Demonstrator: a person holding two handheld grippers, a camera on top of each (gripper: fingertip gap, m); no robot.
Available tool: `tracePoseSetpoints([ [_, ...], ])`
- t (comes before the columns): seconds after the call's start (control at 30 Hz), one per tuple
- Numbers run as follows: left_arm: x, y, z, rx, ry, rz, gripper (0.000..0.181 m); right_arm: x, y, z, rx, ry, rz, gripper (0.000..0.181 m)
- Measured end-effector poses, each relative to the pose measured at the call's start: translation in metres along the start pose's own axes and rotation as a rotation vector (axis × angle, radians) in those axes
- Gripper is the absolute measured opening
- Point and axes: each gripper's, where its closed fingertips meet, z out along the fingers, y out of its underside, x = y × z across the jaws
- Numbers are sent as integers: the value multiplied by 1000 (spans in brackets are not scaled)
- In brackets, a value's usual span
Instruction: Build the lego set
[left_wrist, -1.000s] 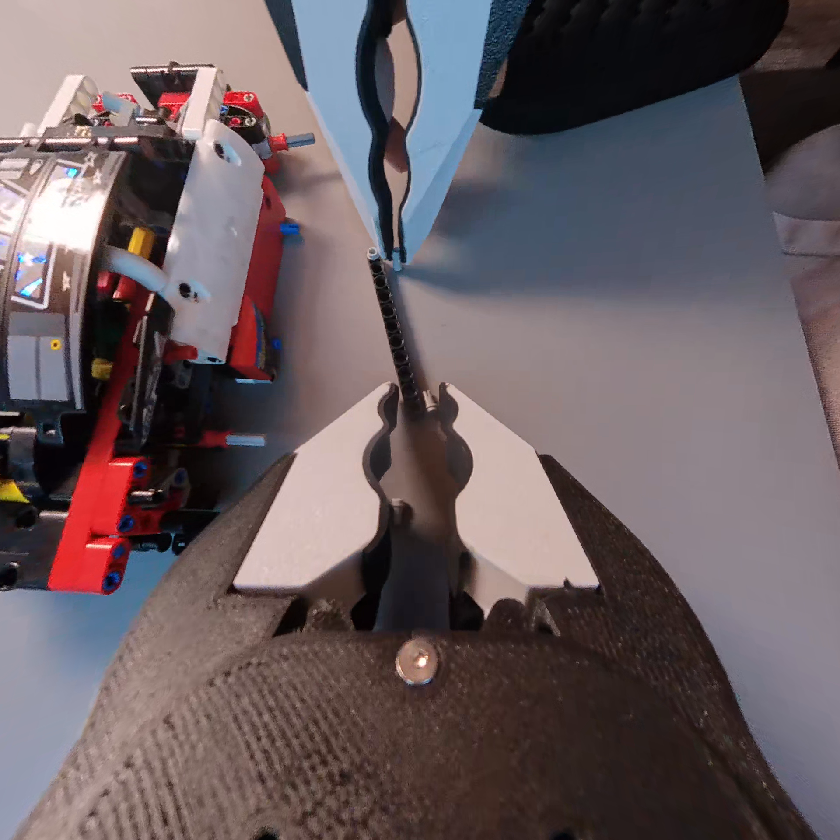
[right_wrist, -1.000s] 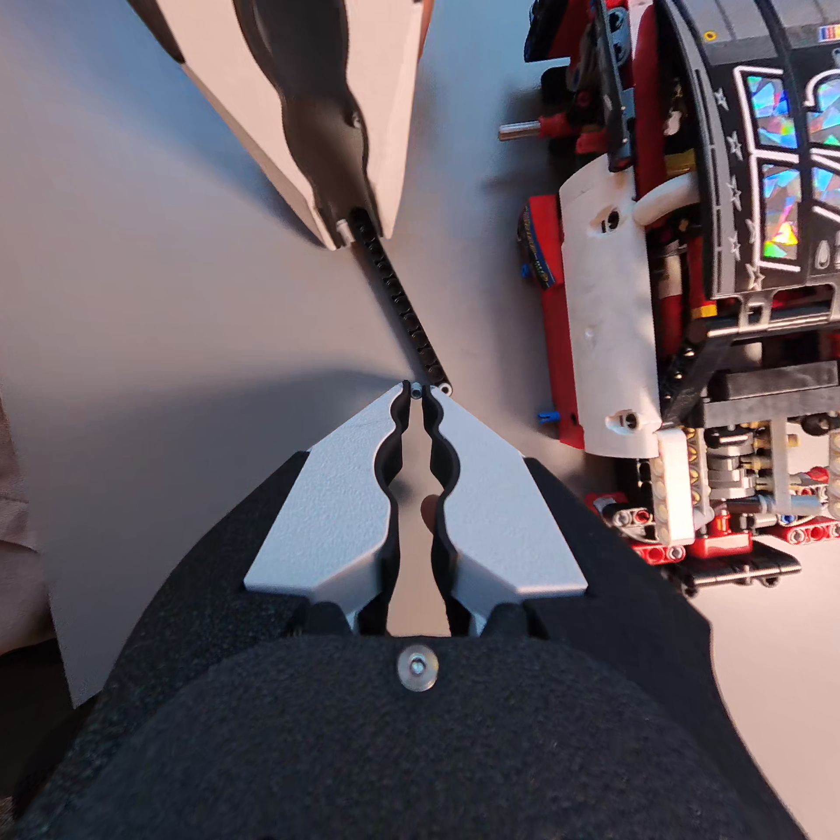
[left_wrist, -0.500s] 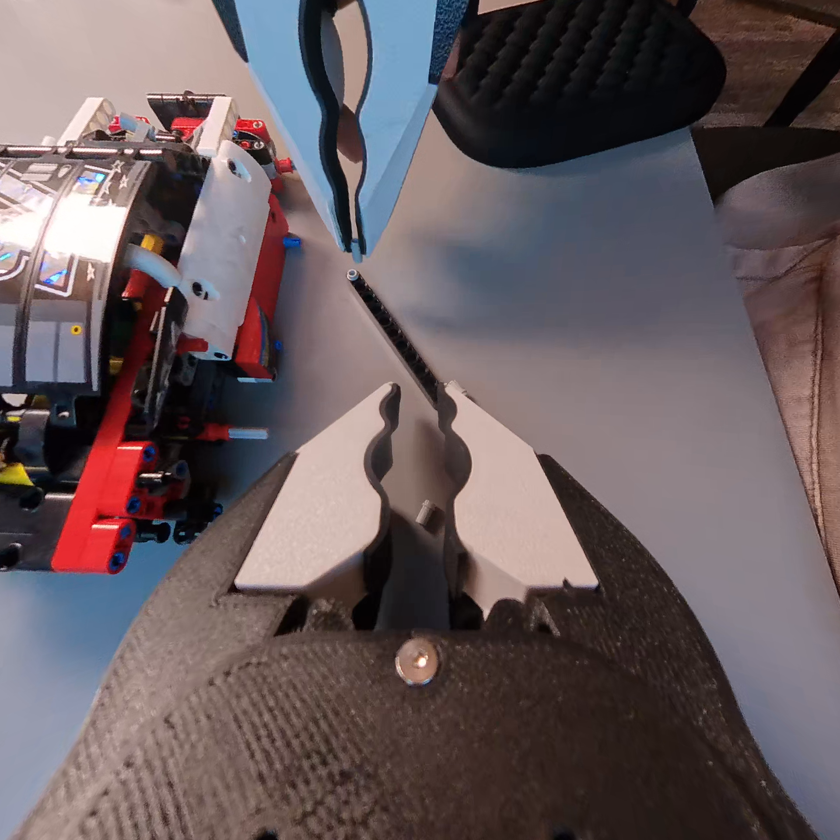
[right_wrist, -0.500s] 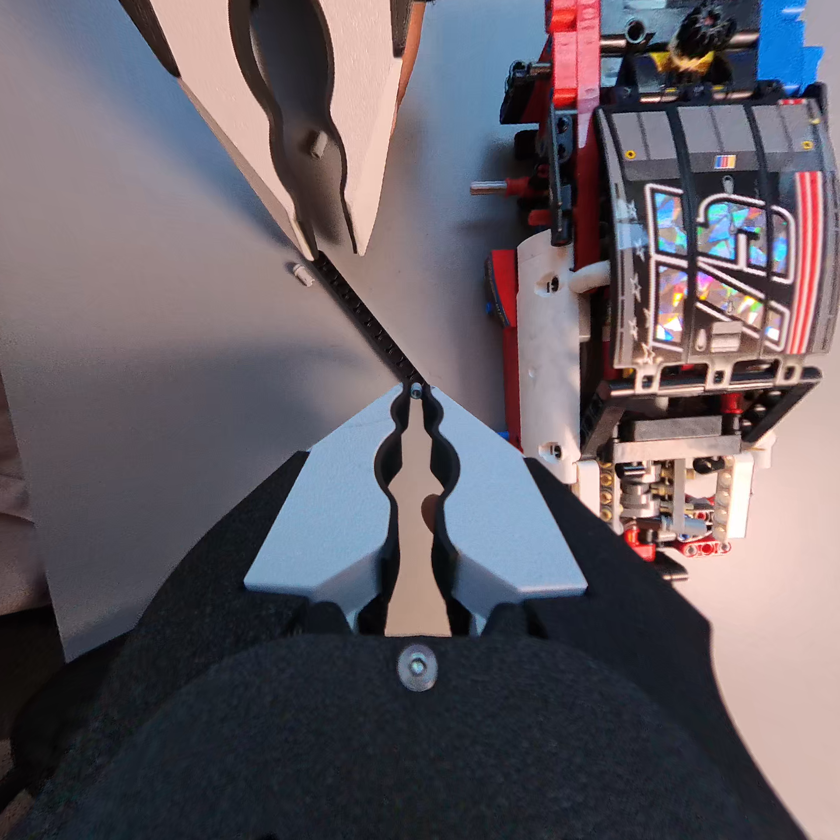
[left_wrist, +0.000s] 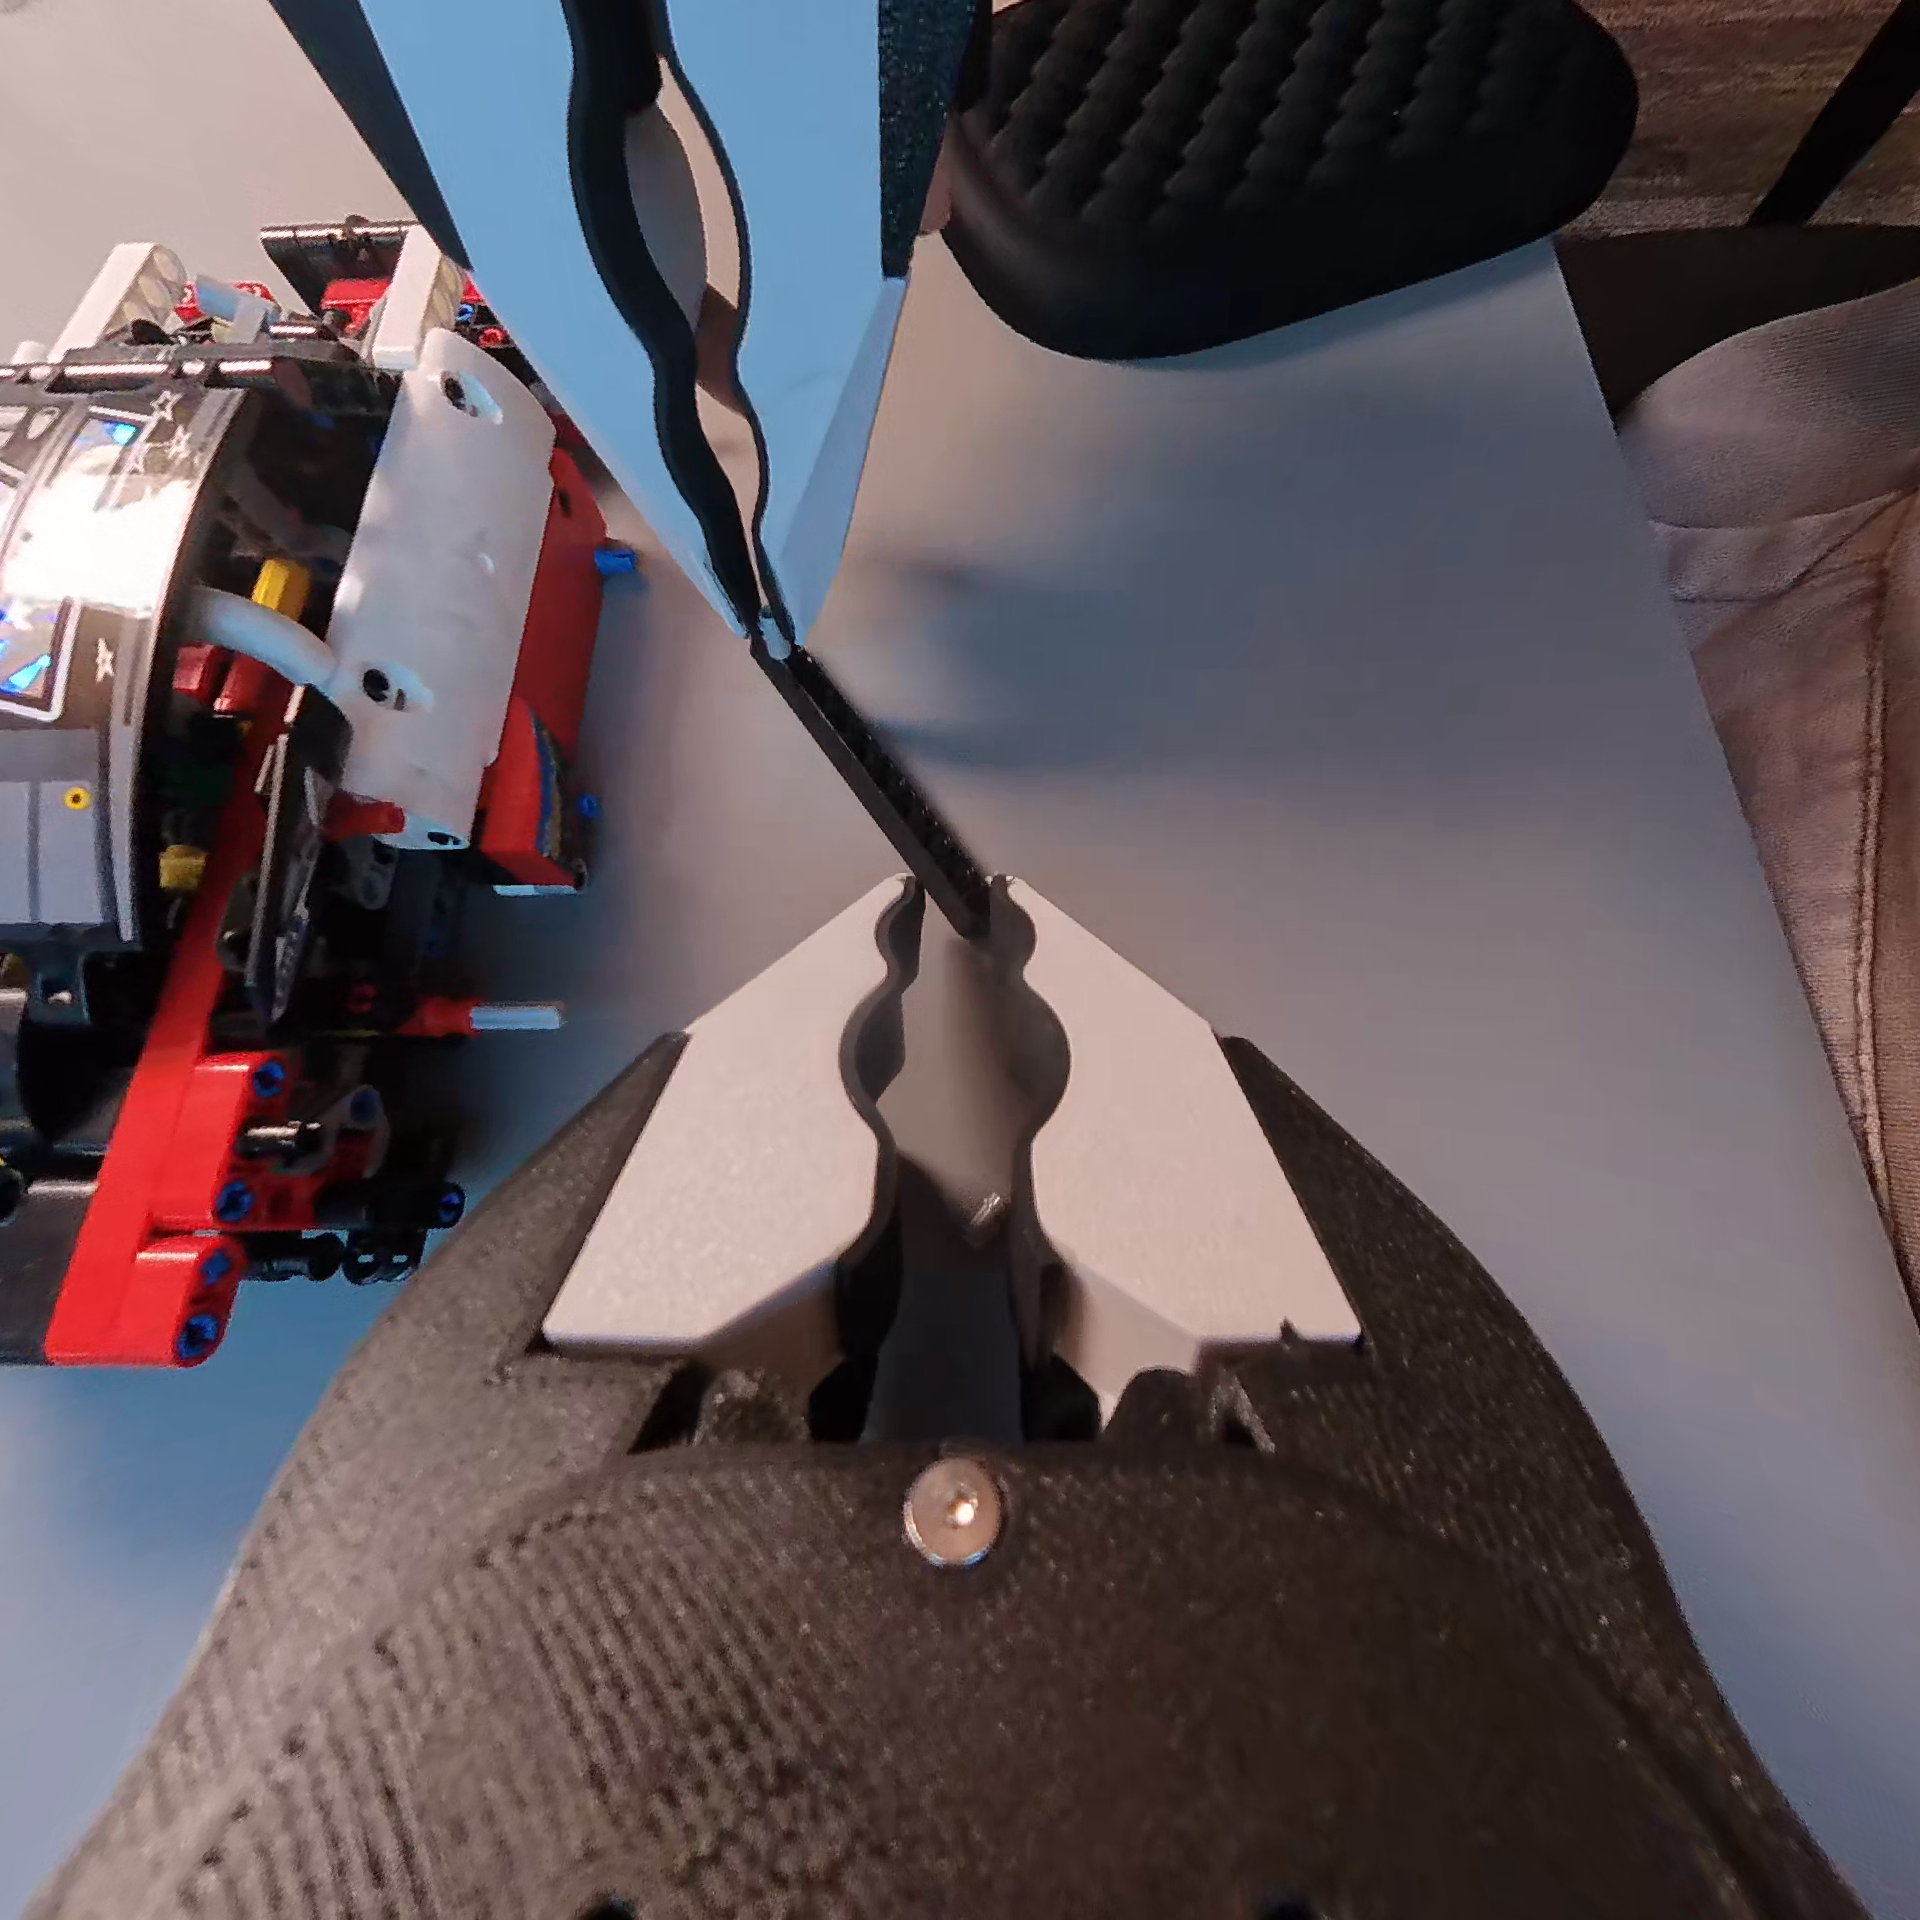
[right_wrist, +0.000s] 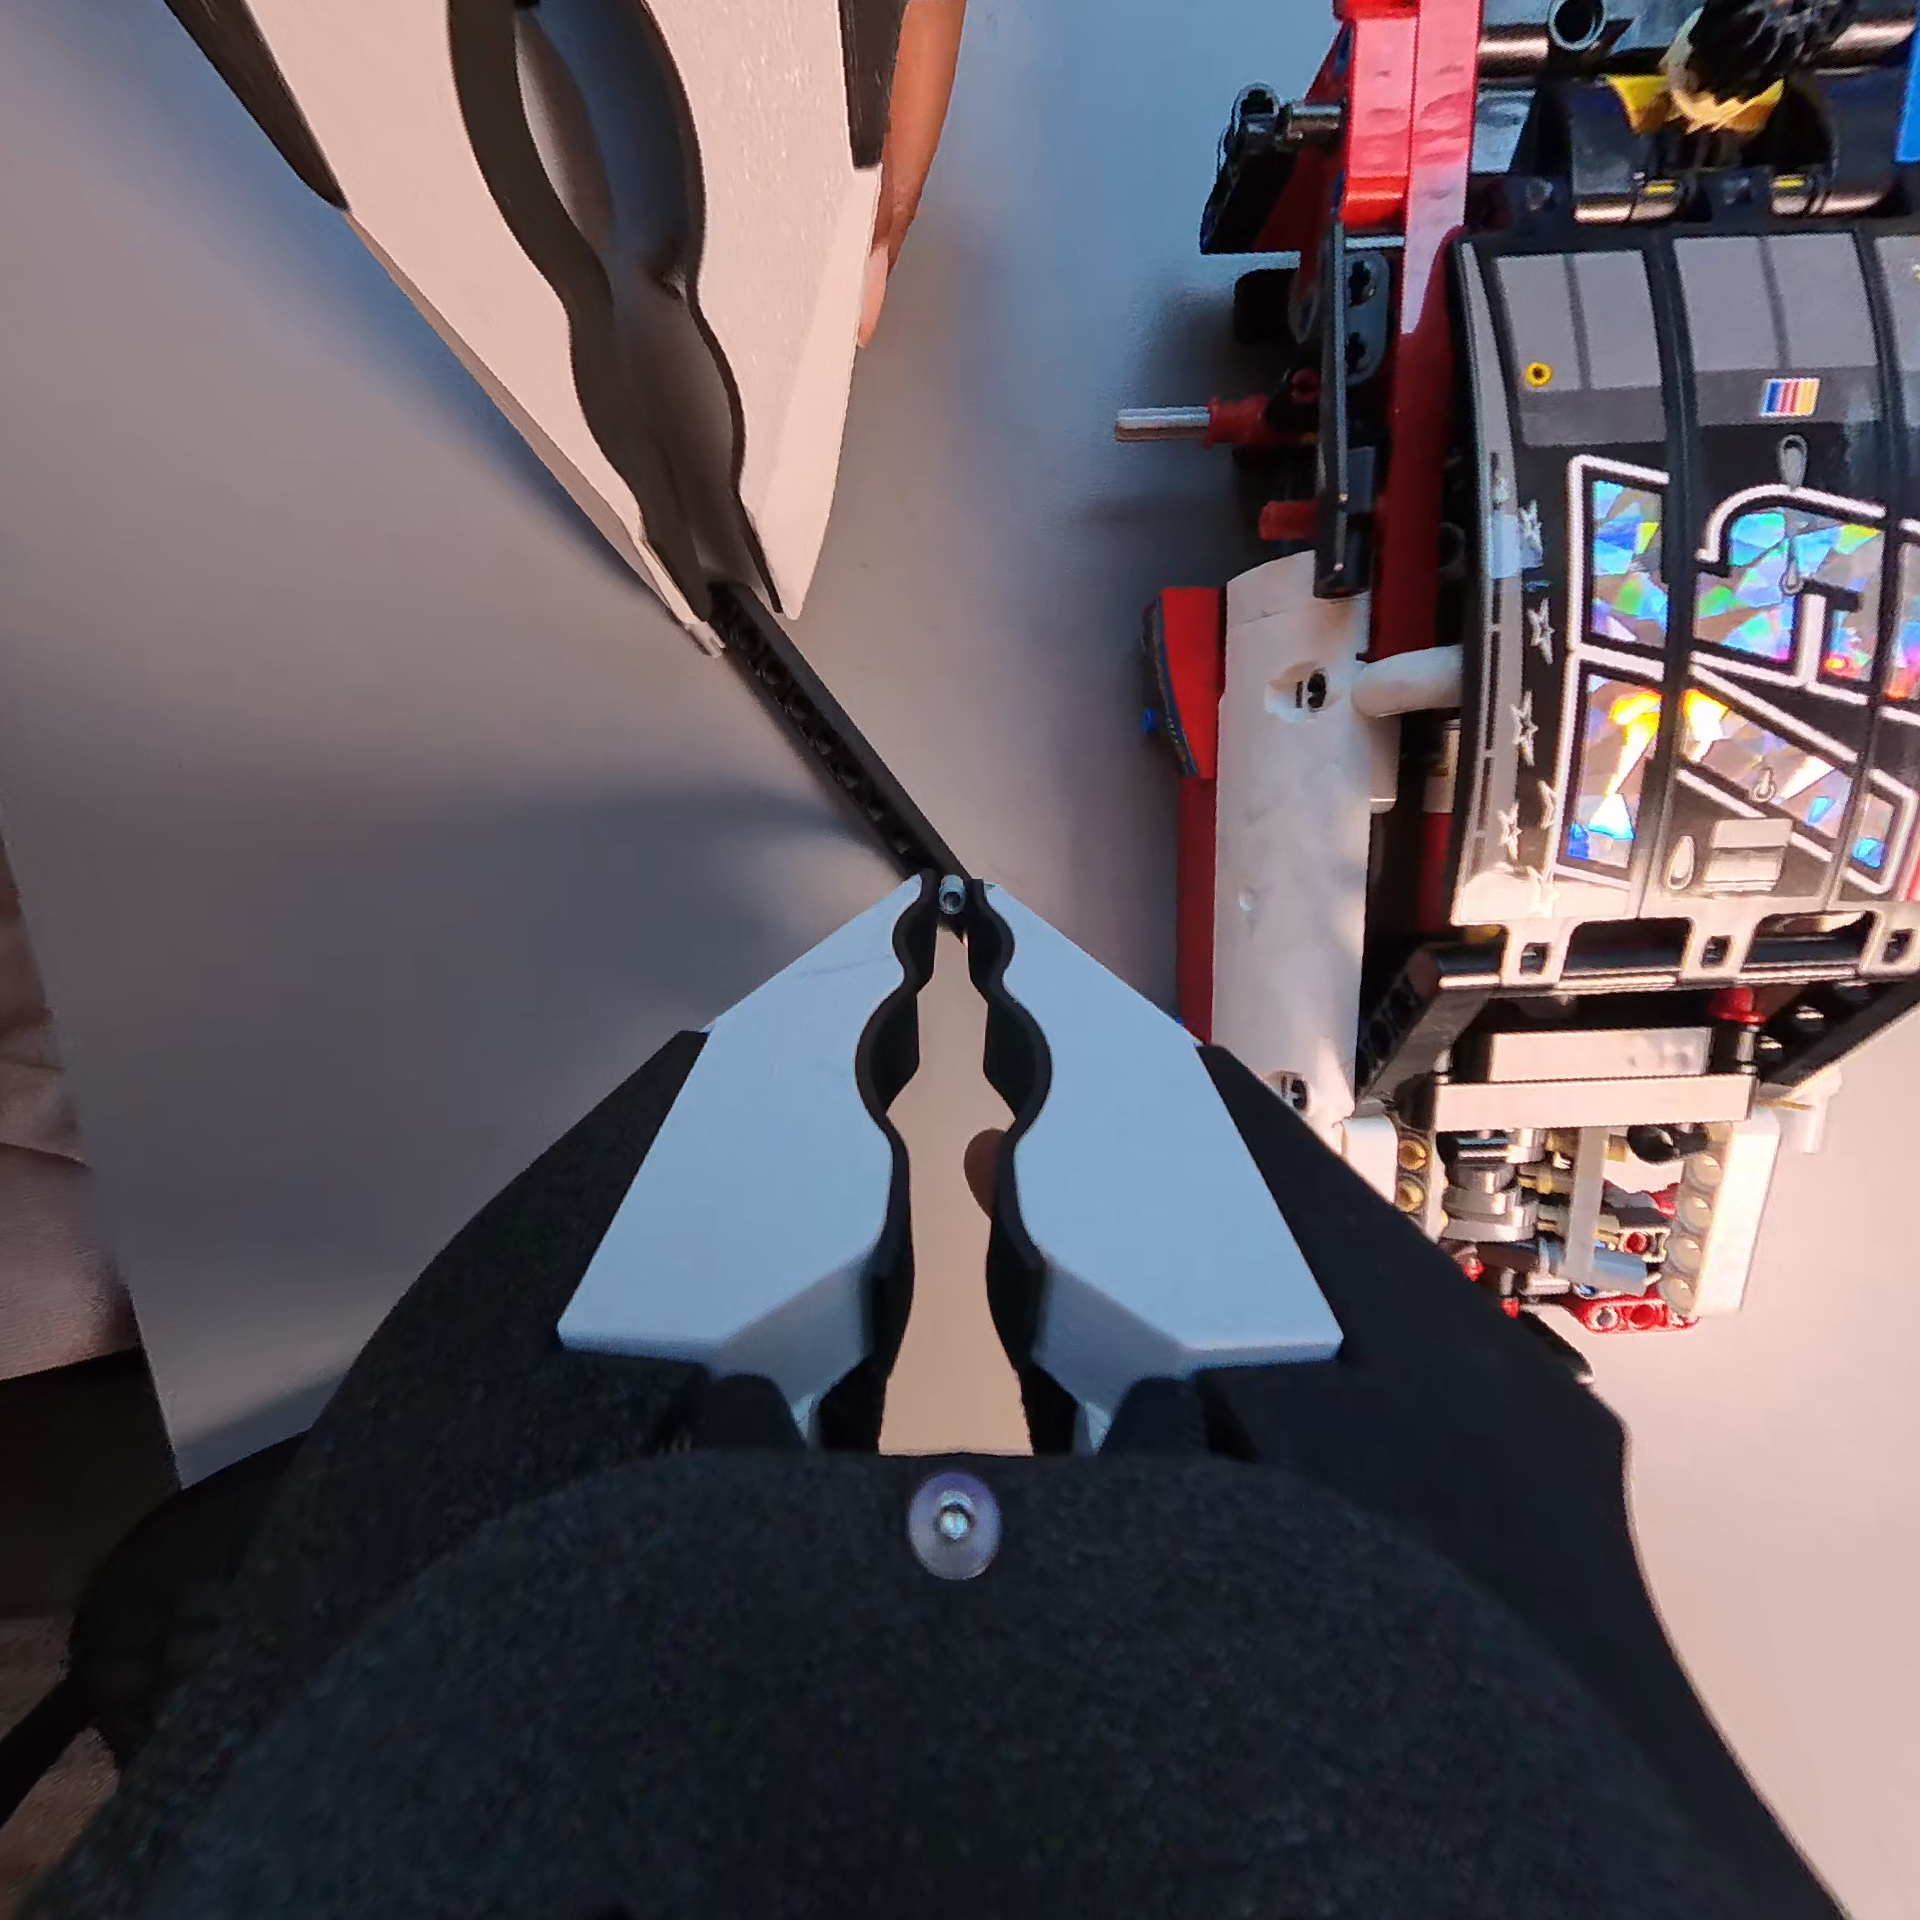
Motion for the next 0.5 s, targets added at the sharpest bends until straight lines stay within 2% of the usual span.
tracePoseSetpoints([
  [0.5,0,0,-1,4,3,-7,10,-3,-2,6,-4,-11,-2,2],
])
